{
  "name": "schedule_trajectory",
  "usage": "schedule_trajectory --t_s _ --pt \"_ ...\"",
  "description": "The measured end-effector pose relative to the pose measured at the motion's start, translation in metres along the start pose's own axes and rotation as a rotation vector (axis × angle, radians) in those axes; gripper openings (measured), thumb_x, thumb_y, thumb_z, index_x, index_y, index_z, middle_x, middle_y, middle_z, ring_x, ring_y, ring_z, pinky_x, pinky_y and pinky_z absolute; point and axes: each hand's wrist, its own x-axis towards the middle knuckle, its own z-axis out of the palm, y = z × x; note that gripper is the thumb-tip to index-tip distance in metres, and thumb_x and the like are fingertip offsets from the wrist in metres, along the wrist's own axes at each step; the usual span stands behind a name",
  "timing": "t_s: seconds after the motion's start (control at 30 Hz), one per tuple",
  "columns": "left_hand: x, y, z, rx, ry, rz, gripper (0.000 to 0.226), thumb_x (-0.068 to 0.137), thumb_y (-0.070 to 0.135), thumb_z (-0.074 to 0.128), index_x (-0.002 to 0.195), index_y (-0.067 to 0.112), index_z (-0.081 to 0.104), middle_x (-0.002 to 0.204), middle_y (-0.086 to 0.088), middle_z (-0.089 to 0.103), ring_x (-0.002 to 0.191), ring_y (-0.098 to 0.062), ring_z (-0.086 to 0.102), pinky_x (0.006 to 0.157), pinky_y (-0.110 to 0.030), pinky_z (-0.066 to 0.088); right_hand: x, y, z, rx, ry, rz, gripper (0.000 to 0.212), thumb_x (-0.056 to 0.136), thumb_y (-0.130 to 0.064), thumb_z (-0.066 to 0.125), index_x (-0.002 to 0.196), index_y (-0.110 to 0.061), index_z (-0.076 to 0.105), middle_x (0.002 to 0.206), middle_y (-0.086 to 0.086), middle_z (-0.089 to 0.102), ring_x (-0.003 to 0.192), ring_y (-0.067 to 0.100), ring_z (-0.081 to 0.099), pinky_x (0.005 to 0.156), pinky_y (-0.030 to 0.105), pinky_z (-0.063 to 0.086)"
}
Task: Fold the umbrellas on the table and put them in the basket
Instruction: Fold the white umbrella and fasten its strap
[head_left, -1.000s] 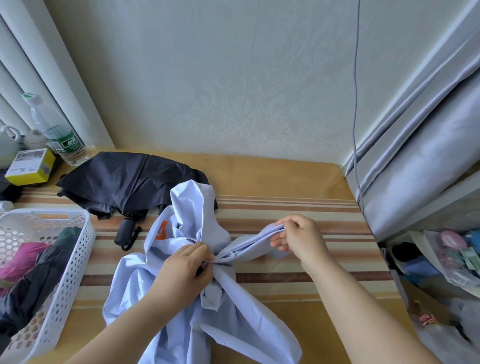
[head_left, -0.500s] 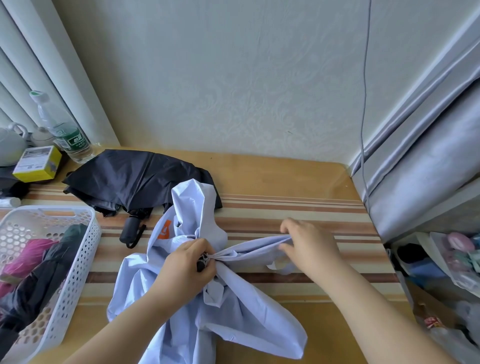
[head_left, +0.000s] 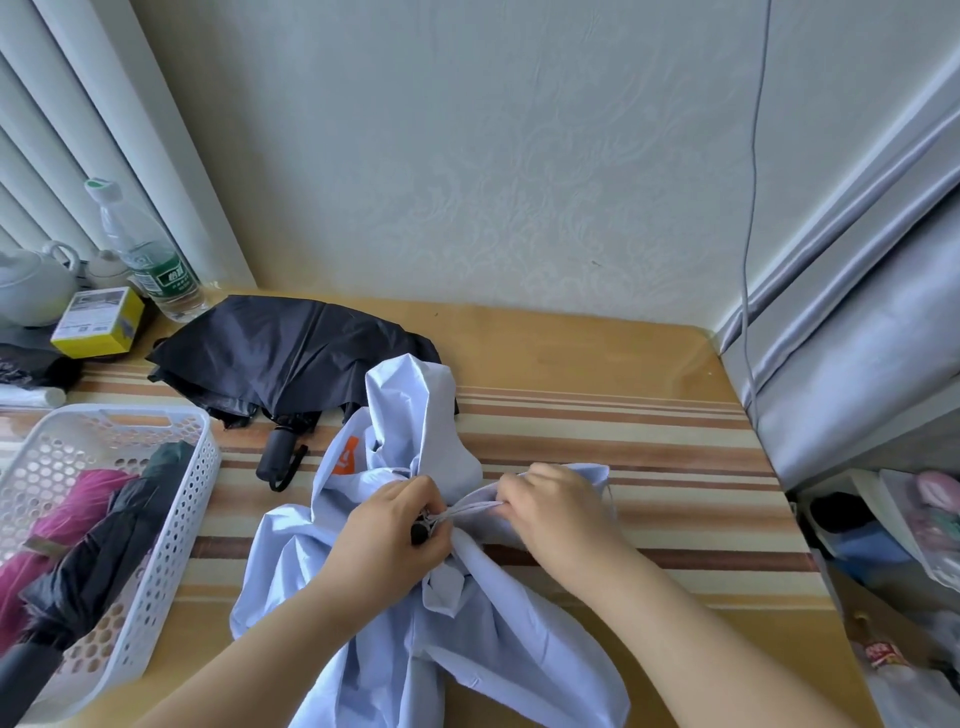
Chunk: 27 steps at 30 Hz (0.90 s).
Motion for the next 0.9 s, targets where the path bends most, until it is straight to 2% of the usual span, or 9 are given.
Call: schedule_trajectory --t_s 0.1,0.23,0.33,0.4,0.57,0.67,0.7,0.8,0.9 --pt "0.002 0.002 0.002 -0.008 0.008 0.043 0.013 0.072 0.033 0.047 0.071 0.021 0.048 0.061 0.010 0.052 0.063 -0.009 0.044 0.048 -0.031 0.047 -0.009 0.005 0.004 -0.011 0.079 -0.034 0.036 0.055 -0.023 0.092 0.061 -0.018 0.058 0.054 -0.005 0.055 0.053 0.014 0.052 0.048 0.023 0.040" --pt "0.001 0.002 0.003 0.000 -0.020 0.088 0.007 0.070 0.028 0.044 0.077 0.029 0.040 0.065 0.013 0.050 0.064 -0.008 0.043 0.049 -0.030 0.047 -0.013 0.001 -0.003 0.020 0.136 0.005 0.037 0.063 -0.032 0.084 0.077 -0.021 0.052 0.075 -0.006 0.056 0.072 0.018 0.052 0.067 0.029 0.041" --pt "0.000 0.003 0.002 0.041 -0.028 0.166 0.011 0.071 0.023 0.046 0.079 0.029 0.042 0.075 0.012 0.055 0.070 -0.012 0.045 0.055 -0.031 0.048 -0.008 -0.001 -0.004 0.106 0.049 0.029 0.040 0.070 -0.041 0.072 0.101 -0.022 0.056 0.099 -0.006 0.060 0.092 0.017 0.055 0.078 0.029 0.046" --pt "-0.001 0.006 0.002 0.084 -0.006 0.203 0.010 0.073 0.021 0.051 0.081 0.026 0.048 0.090 0.010 0.053 0.072 -0.015 0.049 0.058 -0.026 0.047 -0.005 -0.008 -0.002 0.211 -0.045 -0.020 0.022 0.083 -0.039 0.058 0.094 -0.020 0.062 0.090 -0.005 0.064 0.087 0.018 0.058 0.073 0.030 0.042" --pt "-0.014 0.020 0.005 0.189 0.158 -0.011 0.011 0.067 0.010 0.064 0.078 0.013 0.064 0.097 -0.009 0.055 0.064 -0.022 0.061 0.046 -0.018 0.034 -0.005 -0.027 0.004 0.448 -0.069 0.090 0.030 0.095 -0.040 0.044 0.094 -0.014 0.060 0.091 0.005 0.065 0.086 0.026 0.060 0.064 0.035 0.036" --pt "-0.018 0.028 0.009 0.180 0.207 -0.135 0.012 0.067 0.008 0.059 0.078 0.012 0.065 0.097 -0.013 0.057 0.066 -0.025 0.063 0.043 -0.024 0.043 0.004 -0.040 0.002 0.492 -0.093 0.102 0.060 0.083 -0.058 0.024 0.107 -0.020 0.064 0.100 0.003 0.067 0.092 0.026 0.061 0.070 0.036 0.044" --pt "-0.016 0.027 0.009 0.152 0.212 -0.127 0.013 0.069 0.007 0.056 0.078 0.012 0.064 0.098 -0.012 0.056 0.066 -0.025 0.062 0.044 -0.025 0.045 0.006 -0.040 0.002 0.470 -0.117 0.111 0.057 0.086 -0.057 0.027 0.109 -0.019 0.064 0.100 0.005 0.067 0.091 0.027 0.060 0.070 0.036 0.044" --pt "-0.007 0.012 0.000 0.075 0.121 0.087 0.014 0.081 0.015 0.047 0.090 0.020 0.057 0.099 0.004 0.051 0.069 -0.017 0.060 0.053 -0.017 0.042 0.006 -0.036 -0.002 0.473 -0.133 0.106 0.037 0.097 -0.041 0.040 0.106 -0.014 0.063 0.094 0.014 0.068 0.086 0.033 0.060 0.068 0.038 0.042" --pt "0.005 0.001 -0.022 0.050 -0.140 0.350 0.016 0.086 0.011 0.051 0.097 0.023 0.051 0.103 0.007 0.044 0.069 -0.015 0.058 0.055 -0.025 0.049 -0.006 -0.032 -0.005 0.535 -0.097 0.116 0.039 0.096 -0.040 0.037 0.103 -0.014 0.066 0.094 0.014 0.070 0.088 0.035 0.062 0.069 0.039 0.044"
